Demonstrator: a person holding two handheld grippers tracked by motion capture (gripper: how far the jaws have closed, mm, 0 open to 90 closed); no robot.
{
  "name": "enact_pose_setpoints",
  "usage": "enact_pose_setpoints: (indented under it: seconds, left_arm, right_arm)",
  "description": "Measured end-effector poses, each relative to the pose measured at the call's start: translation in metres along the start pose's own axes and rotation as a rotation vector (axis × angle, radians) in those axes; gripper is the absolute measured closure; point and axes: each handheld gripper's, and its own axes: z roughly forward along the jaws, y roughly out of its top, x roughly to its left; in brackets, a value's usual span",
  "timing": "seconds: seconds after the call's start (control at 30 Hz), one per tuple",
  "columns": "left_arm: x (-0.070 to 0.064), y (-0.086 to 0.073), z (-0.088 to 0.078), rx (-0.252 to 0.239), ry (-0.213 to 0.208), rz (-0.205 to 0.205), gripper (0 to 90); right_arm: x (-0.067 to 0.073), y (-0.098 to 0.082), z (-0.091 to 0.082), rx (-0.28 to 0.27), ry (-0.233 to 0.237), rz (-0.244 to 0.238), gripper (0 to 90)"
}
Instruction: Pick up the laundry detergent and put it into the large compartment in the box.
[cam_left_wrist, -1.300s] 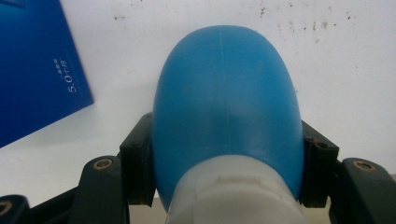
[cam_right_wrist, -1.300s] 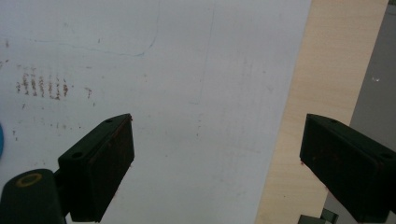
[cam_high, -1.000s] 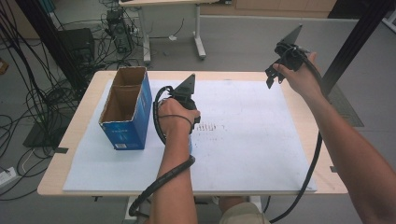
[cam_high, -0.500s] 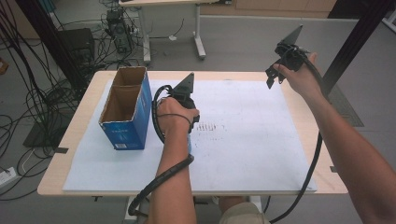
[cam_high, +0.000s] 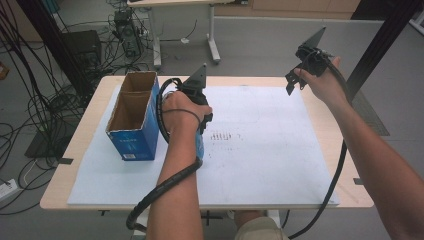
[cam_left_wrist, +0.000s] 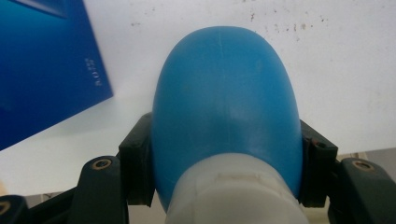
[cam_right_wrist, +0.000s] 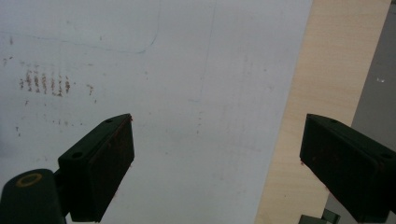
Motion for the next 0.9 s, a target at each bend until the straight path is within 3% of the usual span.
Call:
enact_pose_setpoints:
  seconds: [0.17,0.23,0.3,0.33,0.37,0.47,0.5,0.73,0.9]
  left_arm:
    - [0.009,-0.008,-0.034,-0.010,0.003,0.006,37.8]
    - [0.010,-0.009,-0.038,-0.012,0.005,0.009,37.8]
    - [0.017,-0.014,-0.057,-0.033,0.005,0.009,37.7]
    - [0.017,-0.014,-0.057,-0.033,0.005,0.009,37.8]
    - [0.024,-0.017,-0.069,-0.039,0.001,0.014,37.8]
    - [0.032,-0.019,-0.081,-0.045,0.000,0.009,37.8]
    - [0.038,-0.021,-0.095,-0.058,0.006,0.006,37.8]
    - [0.054,-0.026,-0.143,-0.103,0.049,-0.026,37.8]
    - [0.076,-0.026,-0.171,-0.131,0.044,-0.055,37.8]
  right_arm:
    - [0.002,-0.001,-0.001,-0.003,0.002,-0.008,10.2]
    - [0.004,-0.001,-0.002,-0.003,0.002,-0.014,10.1]
    - [0.006,0.000,-0.002,-0.002,0.002,-0.021,10.1]
    - [0.006,0.000,-0.002,-0.002,0.002,-0.021,10.1]
    - [0.009,0.000,-0.003,-0.001,-0.002,-0.026,10.2]
    - [0.012,0.000,-0.004,-0.004,-0.002,-0.038,10.1]
    - [0.012,0.001,-0.004,-0.001,-0.002,-0.041,10.1]
    - [0.014,0.002,-0.006,-0.009,-0.006,-0.051,10.2]
    - [0.015,0.004,-0.009,-0.008,-0.008,-0.053,10.2]
